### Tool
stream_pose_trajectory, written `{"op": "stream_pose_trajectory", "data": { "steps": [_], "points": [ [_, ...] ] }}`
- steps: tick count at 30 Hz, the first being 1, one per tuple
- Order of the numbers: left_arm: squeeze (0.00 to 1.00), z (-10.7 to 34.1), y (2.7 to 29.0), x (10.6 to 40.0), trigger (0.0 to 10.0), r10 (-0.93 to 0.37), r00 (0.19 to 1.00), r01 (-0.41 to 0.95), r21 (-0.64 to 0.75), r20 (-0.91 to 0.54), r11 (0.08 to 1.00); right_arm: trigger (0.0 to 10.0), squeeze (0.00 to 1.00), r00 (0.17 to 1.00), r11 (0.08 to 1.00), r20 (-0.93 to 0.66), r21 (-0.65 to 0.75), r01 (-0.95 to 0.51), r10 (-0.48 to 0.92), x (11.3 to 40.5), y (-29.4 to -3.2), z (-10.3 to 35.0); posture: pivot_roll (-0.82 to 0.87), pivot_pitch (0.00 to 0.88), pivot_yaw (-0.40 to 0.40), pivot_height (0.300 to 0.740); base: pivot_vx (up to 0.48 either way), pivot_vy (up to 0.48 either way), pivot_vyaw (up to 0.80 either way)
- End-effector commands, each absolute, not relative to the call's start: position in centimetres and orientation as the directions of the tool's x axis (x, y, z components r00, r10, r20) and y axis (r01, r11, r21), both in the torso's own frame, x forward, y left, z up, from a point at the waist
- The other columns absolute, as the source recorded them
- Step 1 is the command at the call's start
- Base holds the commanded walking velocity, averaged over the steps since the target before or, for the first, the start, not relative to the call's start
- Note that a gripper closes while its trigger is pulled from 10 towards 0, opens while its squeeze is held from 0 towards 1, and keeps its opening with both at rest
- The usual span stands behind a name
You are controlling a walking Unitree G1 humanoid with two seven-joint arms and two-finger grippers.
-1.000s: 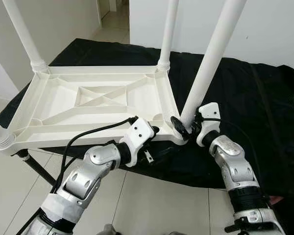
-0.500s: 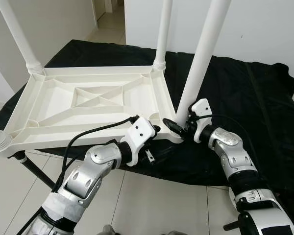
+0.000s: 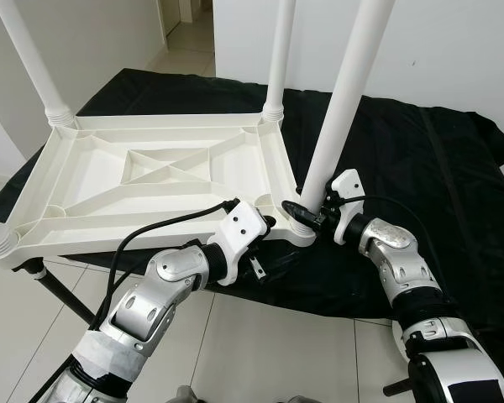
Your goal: Building children table
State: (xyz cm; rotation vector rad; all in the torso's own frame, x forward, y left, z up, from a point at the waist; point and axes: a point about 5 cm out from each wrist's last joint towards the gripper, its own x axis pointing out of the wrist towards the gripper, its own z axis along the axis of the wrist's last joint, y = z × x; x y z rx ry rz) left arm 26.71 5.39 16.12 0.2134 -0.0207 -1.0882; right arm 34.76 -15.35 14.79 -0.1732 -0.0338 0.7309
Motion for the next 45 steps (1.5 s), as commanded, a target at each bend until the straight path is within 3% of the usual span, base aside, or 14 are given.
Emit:
{"op": "stream_pose_trajectory", "data": {
  "steps": [1, 10, 13, 17, 18, 24, 27, 34, 35, 45],
  "points": [
    [0.00, 15.9, 5.1, 26.4, 10.0, -0.896, 0.431, 0.894, 0.186, -0.108, 0.407, 10.0, 0.00, 0.801, 0.787, -0.062, -0.156, -0.597, 0.596, 34.9, -16.0, 14.0, -0.07, 0.027, 0.015, 0.740, 0.000, 0.000, 0.00],
    [0.00, 15.9, 5.1, 26.4, 10.0, -0.896, 0.431, 0.894, 0.183, -0.107, 0.408, 10.0, 0.00, 0.874, 0.866, -0.026, -0.124, -0.485, 0.486, 34.2, -15.5, 14.0, -0.08, 0.031, 0.014, 0.740, 0.000, 0.000, 0.00],
    [0.00, 15.9, 5.0, 26.4, 10.0, -0.897, 0.429, 0.896, 0.181, -0.107, 0.406, 10.0, 0.00, 0.943, 0.941, -0.012, -0.062, -0.332, 0.332, 33.3, -14.7, 13.7, -0.09, 0.036, 0.019, 0.740, 0.000, 0.000, 0.00],
    [0.00, 15.9, 5.0, 26.4, 10.0, -0.898, 0.427, 0.896, 0.181, -0.107, 0.405, 10.0, 0.00, 0.958, 0.957, -0.006, -0.048, -0.286, 0.286, 32.9, -14.3, 13.6, -0.09, 0.036, 0.022, 0.740, 0.000, 0.000, 0.00],
    [0.00, 15.9, 5.0, 26.5, 10.0, -0.899, 0.425, 0.897, 0.182, -0.107, 0.403, 10.0, 0.00, 0.983, 0.982, -0.011, -0.032, -0.185, 0.184, 32.0, -13.2, 13.2, -0.10, 0.039, 0.023, 0.740, 0.000, 0.000, 0.00],
    [0.00, 15.9, 5.0, 26.5, 10.0, -0.899, 0.425, 0.897, 0.182, -0.107, 0.402, 10.0, 0.00, 0.991, 0.990, -0.013, -0.032, -0.136, 0.136, 31.7, -12.8, 13.1, -0.10, 0.039, 0.023, 0.740, 0.000, 0.000, 0.00],
    [0.00, 16.0, 5.0, 26.6, 10.0, -0.900, 0.423, 0.898, 0.183, -0.106, 0.400, 10.0, 0.00, 0.998, 0.997, -0.015, -0.036, -0.064, 0.063, 30.7, -11.1, 13.1, -0.10, 0.039, 0.023, 0.740, 0.000, 0.000, 0.00],
    [0.00, 15.9, 5.0, 26.6, 10.0, -0.899, 0.425, 0.897, 0.182, -0.107, 0.402, 10.0, 0.00, 0.999, 0.998, -0.002, -0.033, -0.054, 0.054, 30.6, -11.5, 13.8, -0.09, 0.038, 0.020, 0.740, 0.000, 0.000, 0.00],
    [0.00, 15.9, 5.1, 26.5, 10.0, -0.898, 0.426, 0.897, 0.182, -0.108, 0.403, 10.0, 1.00, 0.998, 0.998, 0.006, -0.030, -0.059, 0.059, 30.6, -11.7, 14.0, -0.09, 0.036, 0.019, 0.740, 0.000, 0.000, 0.00],
    [0.00, 15.9, 5.2, 26.5, 10.0, -0.895, 0.433, 0.893, 0.184, -0.108, 0.410, 10.0, 1.00, 0.980, 0.982, 0.065, -0.019, -0.187, 0.188, 30.7, -13.8, 15.4, -0.09, 0.033, 0.014, 0.740, 0.000, 0.000, 0.00]
  ]
}}
